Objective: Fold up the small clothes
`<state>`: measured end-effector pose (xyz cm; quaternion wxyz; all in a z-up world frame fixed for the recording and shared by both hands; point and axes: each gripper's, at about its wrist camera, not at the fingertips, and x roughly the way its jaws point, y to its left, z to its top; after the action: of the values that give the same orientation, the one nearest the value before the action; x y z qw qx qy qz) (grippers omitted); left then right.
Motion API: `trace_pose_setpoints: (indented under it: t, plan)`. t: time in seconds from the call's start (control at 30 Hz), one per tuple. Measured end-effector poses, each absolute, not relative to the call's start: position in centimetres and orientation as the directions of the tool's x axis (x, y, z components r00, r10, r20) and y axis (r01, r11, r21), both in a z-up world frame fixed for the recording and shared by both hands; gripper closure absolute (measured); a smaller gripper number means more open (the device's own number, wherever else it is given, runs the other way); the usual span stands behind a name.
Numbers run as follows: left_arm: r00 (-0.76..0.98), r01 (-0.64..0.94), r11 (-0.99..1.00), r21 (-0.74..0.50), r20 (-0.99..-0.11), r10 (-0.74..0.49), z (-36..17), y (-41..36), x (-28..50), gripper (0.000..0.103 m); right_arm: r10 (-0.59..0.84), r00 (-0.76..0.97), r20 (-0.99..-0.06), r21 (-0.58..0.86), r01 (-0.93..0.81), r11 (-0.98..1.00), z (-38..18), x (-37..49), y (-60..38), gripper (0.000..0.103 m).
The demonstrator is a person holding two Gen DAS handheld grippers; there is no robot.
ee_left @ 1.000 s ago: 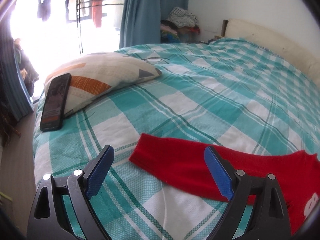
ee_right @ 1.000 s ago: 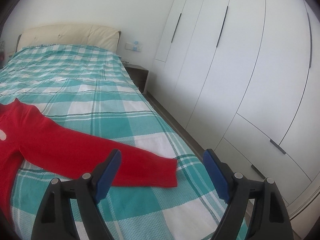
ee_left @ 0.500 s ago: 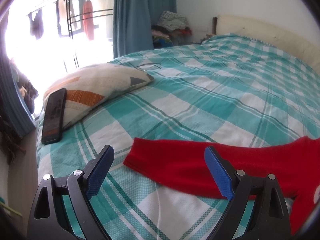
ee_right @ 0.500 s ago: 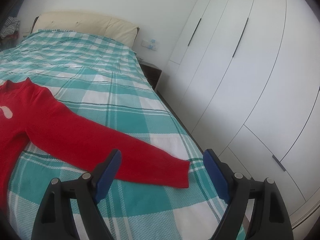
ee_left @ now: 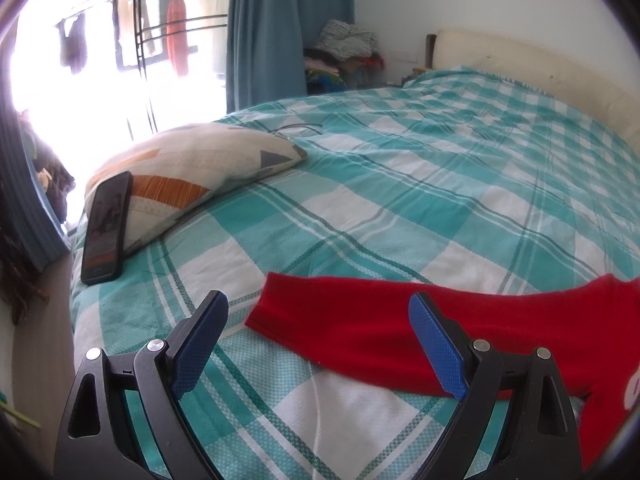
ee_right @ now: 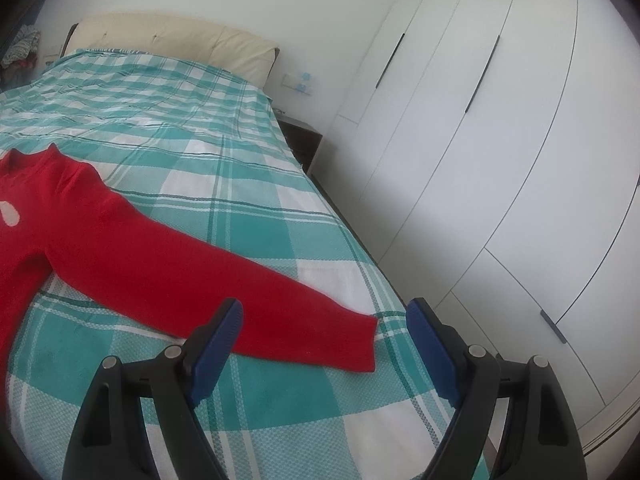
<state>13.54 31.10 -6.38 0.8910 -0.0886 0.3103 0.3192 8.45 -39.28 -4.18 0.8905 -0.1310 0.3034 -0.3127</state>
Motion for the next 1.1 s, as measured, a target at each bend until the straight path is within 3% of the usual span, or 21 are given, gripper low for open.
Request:
trace_pose_setpoints:
  t: [0.6, 0.67, 0.8, 0.9, 0.97, 1.1]
  plan:
    - [0.603, -0.626, 0.779, 0.032, -0.613, 0.51, -6.4, 31.1, 13.4, 0.01, -0.627, 0.627, -0.463, -0.421, 0.467, 0.778, -4.1, 8.3, -39.6, 0.02]
    - [0.606, -0.628, 0.778, 0.021, -0.615, 0.506, -6.5, 31.2, 13.4, 0.01, -0.579, 0.647, -0.497, -0.326, 0.479, 0.815, -3.4, 7.7, -41.6, 0.02]
    - [0.611, -0.63, 0.777, -0.017, -0.628, 0.482, -6.7, 31.7, 13.5, 0.01, -0.361, 0.695, -0.622, 0.133, 0.548, 0.826, -2.9, 5.4, -51.0, 0.02]
    - [0.613, -0.628, 0.777, -0.036, -0.638, 0.466, -6.7, 31.8, 13.5, 0.01, -0.282, 0.653, -0.703, 0.233, 0.586, 0.776, -4.7, 5.0, -55.3, 0.022]
    - [0.613, -0.626, 0.78, -0.031, -0.637, 0.467, -6.7, 31.7, 13.5, 0.01, -0.321, 0.592, -0.739, 0.13, 0.592, 0.795, -4.9, 5.2, -54.8, 0.026]
    - [0.609, -0.623, 0.782, -0.012, -0.635, 0.476, -6.7, 31.4, 13.6, 0.01, -0.466, 0.578, -0.67, -0.181, 0.482, 0.858, -1.5, 5.2, -47.3, 0.027]
